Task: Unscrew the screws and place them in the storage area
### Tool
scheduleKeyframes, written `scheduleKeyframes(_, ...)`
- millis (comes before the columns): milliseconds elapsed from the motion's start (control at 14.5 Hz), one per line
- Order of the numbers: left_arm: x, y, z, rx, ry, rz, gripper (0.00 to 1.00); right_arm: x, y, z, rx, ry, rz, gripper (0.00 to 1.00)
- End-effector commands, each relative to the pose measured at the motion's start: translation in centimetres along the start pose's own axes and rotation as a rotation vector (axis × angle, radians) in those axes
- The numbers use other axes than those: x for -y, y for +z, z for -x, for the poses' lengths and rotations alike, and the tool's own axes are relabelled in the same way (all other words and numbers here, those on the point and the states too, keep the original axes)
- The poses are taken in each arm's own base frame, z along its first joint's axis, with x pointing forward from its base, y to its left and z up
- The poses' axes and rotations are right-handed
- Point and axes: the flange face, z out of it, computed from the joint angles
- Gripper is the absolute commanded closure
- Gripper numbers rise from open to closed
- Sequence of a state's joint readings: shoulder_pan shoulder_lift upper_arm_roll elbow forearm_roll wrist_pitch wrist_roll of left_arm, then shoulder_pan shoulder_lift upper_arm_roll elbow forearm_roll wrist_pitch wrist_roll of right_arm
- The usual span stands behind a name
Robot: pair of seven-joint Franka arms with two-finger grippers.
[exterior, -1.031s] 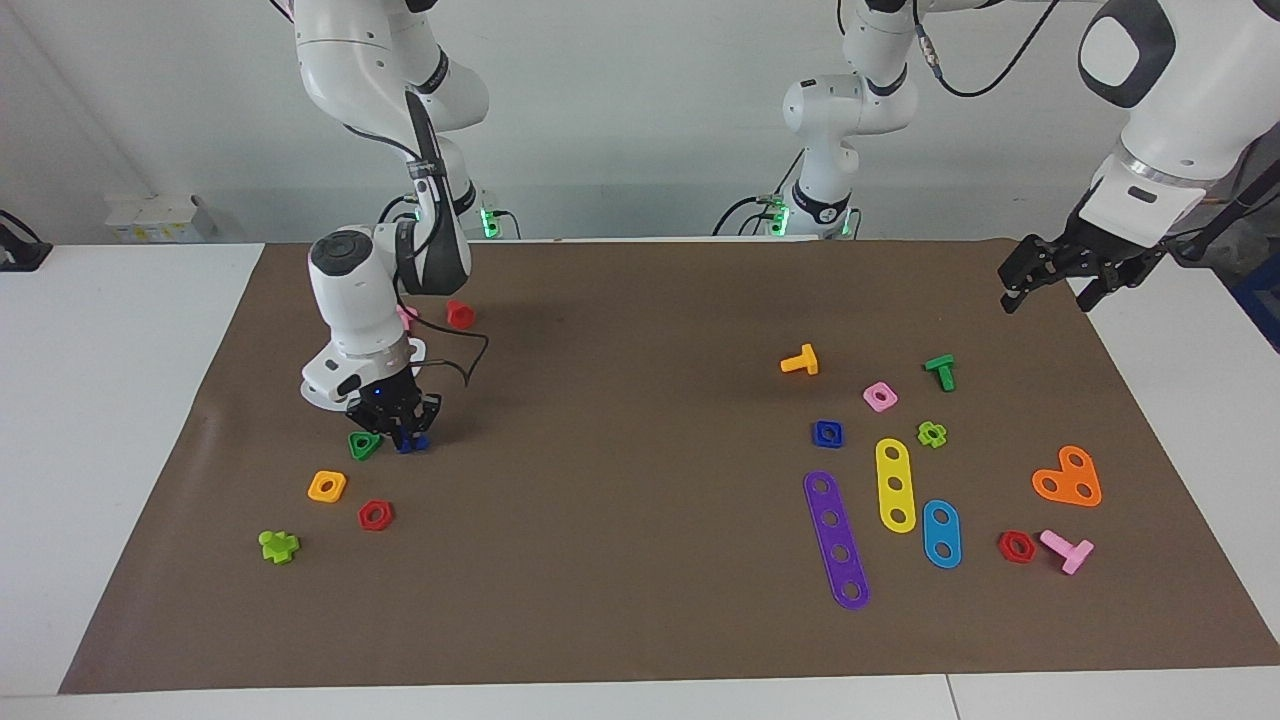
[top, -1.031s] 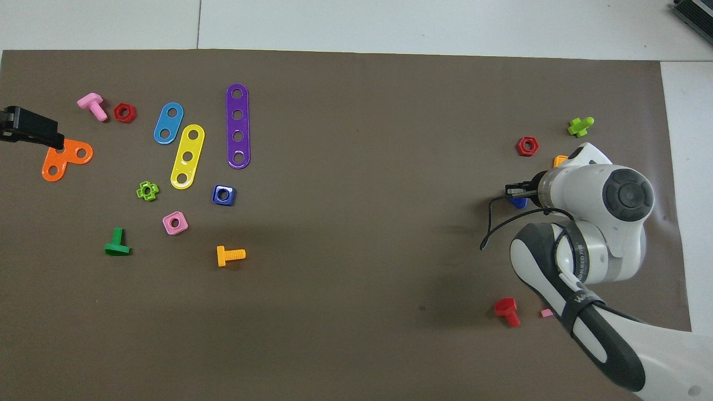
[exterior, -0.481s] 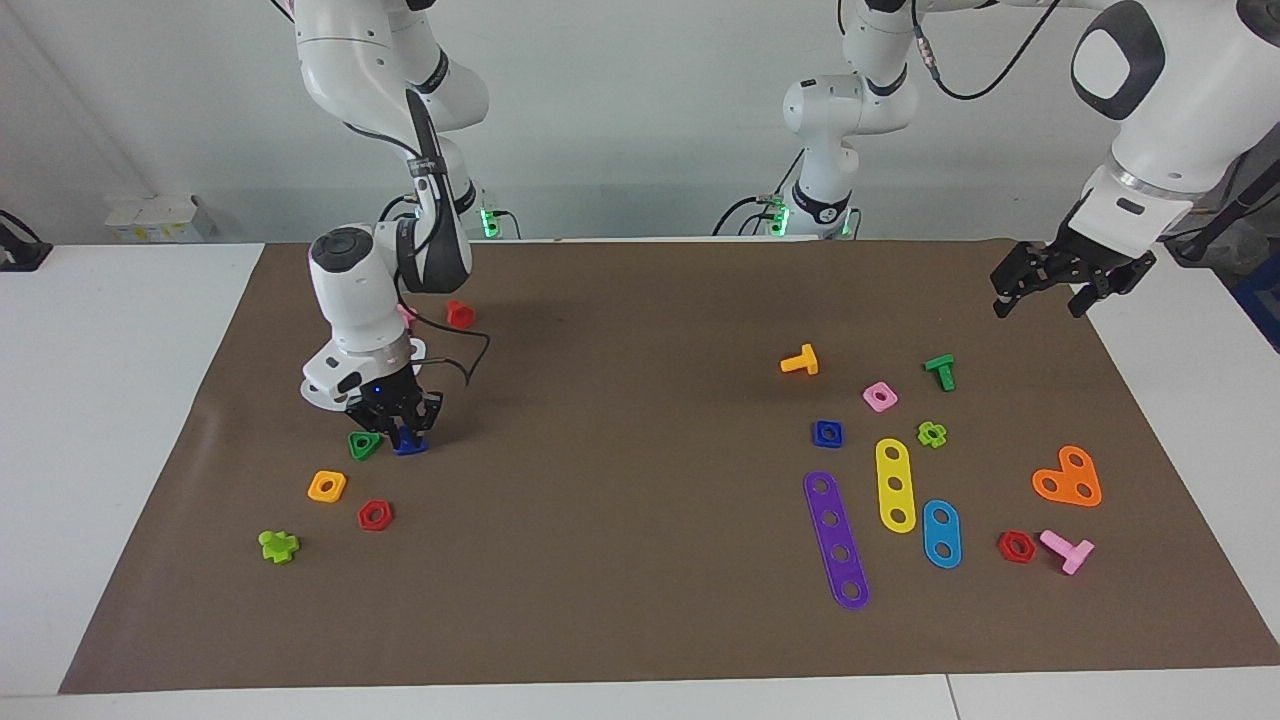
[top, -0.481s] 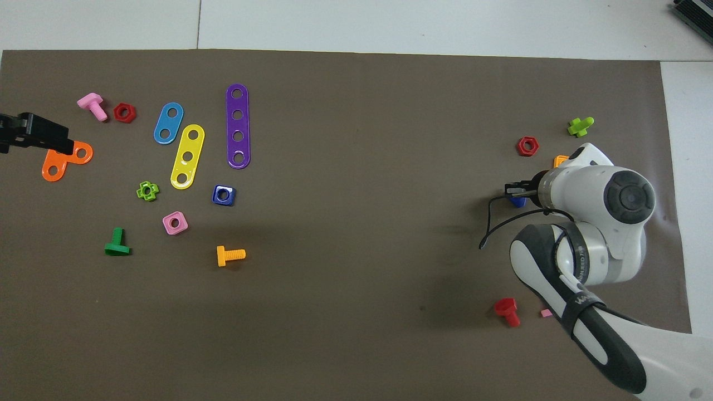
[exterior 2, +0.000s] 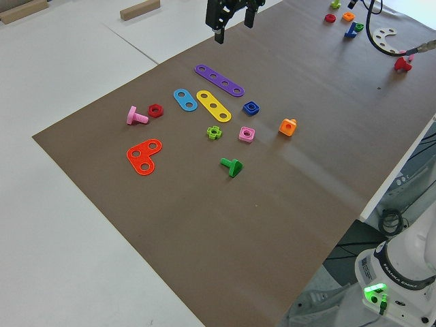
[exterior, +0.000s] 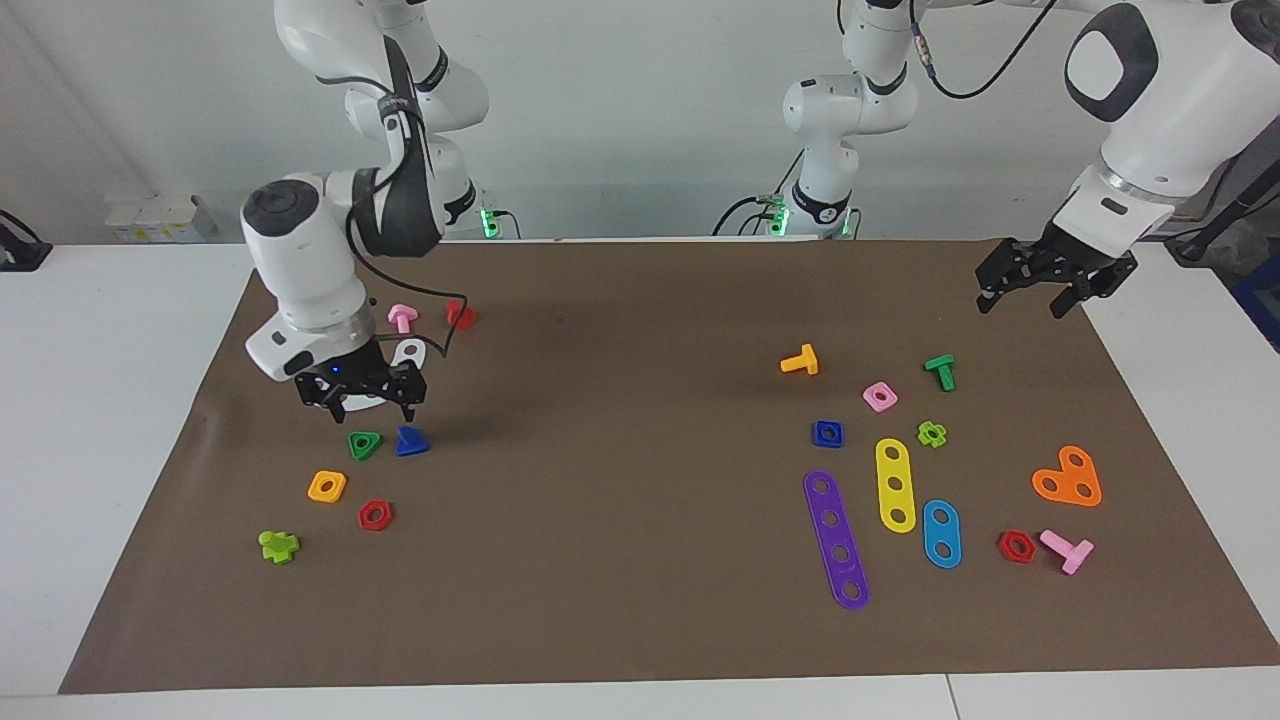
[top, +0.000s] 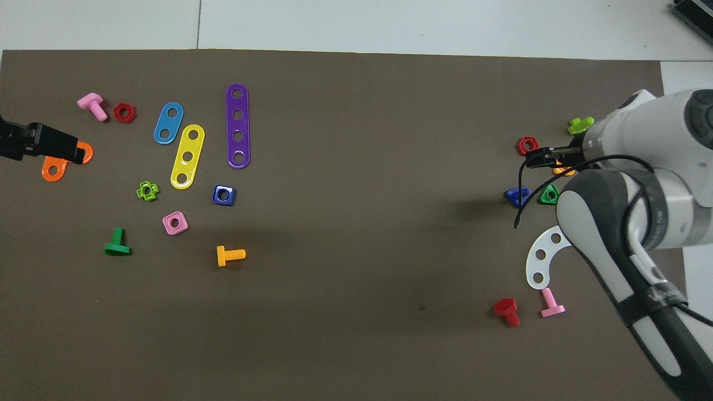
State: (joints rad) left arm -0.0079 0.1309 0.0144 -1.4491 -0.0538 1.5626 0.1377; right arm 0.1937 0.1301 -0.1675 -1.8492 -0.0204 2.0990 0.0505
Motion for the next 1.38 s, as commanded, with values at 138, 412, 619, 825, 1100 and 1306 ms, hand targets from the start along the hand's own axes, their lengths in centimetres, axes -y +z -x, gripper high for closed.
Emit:
scheduleKeyframes(138, 0.4, -0.2, 1.0, -0.022, 0.006, 0.015, 0.0, -3.0, -9.9, 2.9, 0.047, 0.053, -0.027, 0.0)
scheduleKeyframes(412, 0.6, -0.3, 0.9, -0.027, 0.012, 0.013, 0.0, -5.1, -17.4, 4.6, 0.145, 0.076, -0.026, 0.0)
scheduleKeyframes(619, -0.1, -0.4, 0.5, -0.05, 0.026, 0.009, 0.0, -5.1, -19.1, 5.9, 0.186, 0.058, -0.029, 0.0)
scheduleKeyframes(825, 0.3, -0.6, 0.3, -0.073, 0.021, 0.005, 0.0, -5.1, -18.7, 5.9, 0.176, 0.009, -0.035, 0.0)
scheduleKeyframes(1100, 0.7, -0.7, 0.0, -0.104, 0.014, 0.002, 0.0, -5.1, -18.6, 6.0, 0.181, 0.009, -0.035, 0.0)
scheduleKeyframes(1306, 0.5, -0.7, 0.0, -0.101, 0.017, 0.004, 0.0, -5.2, -18.6, 6.2, 0.192, 0.01, -0.036, 0.0)
